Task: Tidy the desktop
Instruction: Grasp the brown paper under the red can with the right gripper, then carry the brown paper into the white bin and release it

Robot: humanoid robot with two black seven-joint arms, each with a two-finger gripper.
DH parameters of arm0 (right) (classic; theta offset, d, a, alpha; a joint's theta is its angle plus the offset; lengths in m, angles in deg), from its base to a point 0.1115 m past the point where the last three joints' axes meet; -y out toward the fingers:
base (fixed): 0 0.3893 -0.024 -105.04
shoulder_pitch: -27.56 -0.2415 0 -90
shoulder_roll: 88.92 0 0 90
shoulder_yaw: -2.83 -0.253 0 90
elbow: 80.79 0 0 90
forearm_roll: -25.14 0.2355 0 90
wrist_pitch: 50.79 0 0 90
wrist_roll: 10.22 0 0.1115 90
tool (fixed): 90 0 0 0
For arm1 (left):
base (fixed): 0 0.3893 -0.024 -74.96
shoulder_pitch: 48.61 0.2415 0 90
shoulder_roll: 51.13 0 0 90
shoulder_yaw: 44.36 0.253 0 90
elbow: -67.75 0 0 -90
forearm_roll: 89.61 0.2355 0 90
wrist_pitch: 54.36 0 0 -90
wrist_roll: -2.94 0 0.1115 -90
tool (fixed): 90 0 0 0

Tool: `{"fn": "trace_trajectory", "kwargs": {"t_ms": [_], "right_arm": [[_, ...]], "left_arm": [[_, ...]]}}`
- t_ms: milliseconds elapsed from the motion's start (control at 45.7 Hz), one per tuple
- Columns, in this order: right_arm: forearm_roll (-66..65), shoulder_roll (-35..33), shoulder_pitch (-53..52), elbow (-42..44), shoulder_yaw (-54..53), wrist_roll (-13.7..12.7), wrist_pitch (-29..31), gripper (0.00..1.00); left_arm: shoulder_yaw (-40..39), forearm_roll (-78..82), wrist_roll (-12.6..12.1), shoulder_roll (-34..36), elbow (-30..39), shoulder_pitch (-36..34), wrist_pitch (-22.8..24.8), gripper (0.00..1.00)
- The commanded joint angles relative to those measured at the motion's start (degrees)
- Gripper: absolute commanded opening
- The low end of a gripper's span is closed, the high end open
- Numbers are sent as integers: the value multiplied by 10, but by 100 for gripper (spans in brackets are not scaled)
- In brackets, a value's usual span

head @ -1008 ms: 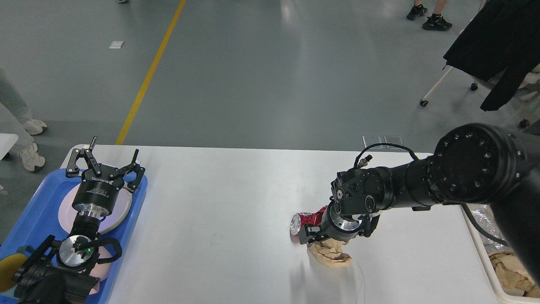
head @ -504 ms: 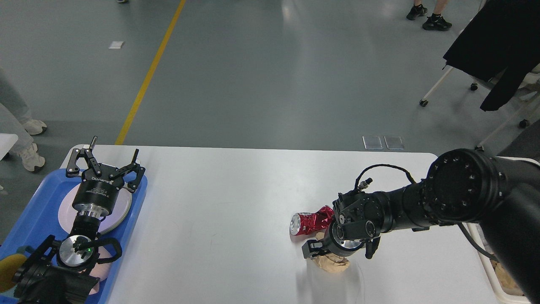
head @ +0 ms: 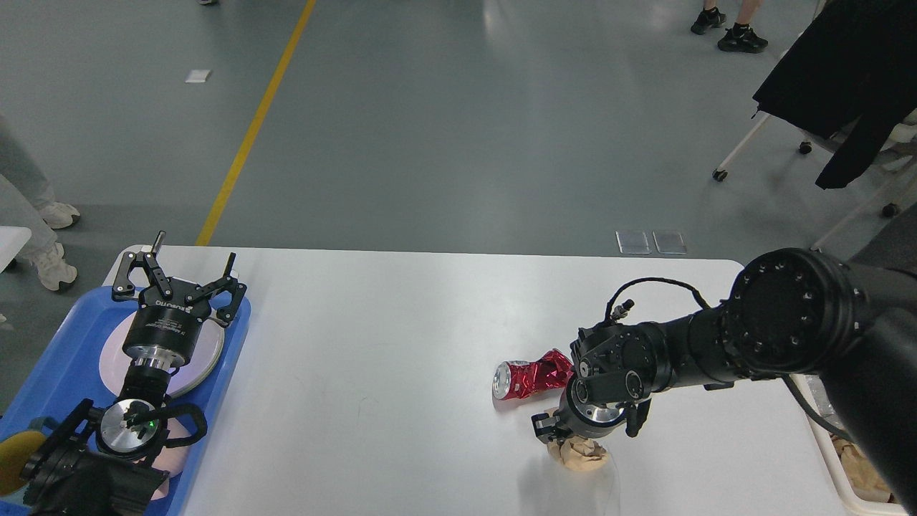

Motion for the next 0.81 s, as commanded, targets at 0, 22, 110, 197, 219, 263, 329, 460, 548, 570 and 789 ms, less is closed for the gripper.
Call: {"fn": "trace_trajectory", "kwargs": {"t_ms": [0, 22, 110, 197, 219, 263, 329, 460, 548, 570, 789], "right_arm": [[3, -6, -7, 0, -3, 3, 24, 0], [4, -8, -8, 0, -3, 3, 27, 0], [9, -12, -15, -3, -4, 4, 35, 0], [13, -26, -36, -20, -3, 5, 51, 0], [15, -33, -43, -27, -3, 5, 55, 0], [25, -48, -59, -44, -3, 6, 59, 0], [43, -73, -90, -73, 0, 6, 62, 0], [78, -113, -163, -141, 13, 7, 65, 0], [108, -126, -225, -188, 30, 24, 72, 0], [115, -128, -244, -199, 38, 31, 78, 0], [168, -160, -434, -277, 127, 109, 182, 0]], "left_arm": [[0, 0, 0, 0, 0, 0, 0, 97], [0, 0, 0, 0, 0, 0, 0, 97], [0, 0, 1, 0, 0, 0, 0, 97], [0, 0, 0, 0, 1, 0, 0, 97], [0, 0, 1, 0, 0, 0, 0, 97], [0, 0, 0, 0, 1, 0, 0, 97], [0, 0, 0, 0, 0, 0, 1, 97], [0, 0, 0, 0, 0, 0, 0, 97], [0, 0, 0, 0, 0, 0, 0, 97], [0, 0, 0, 0, 0, 0, 0, 97], [0, 0, 0, 0, 0, 0, 0, 97]]}}
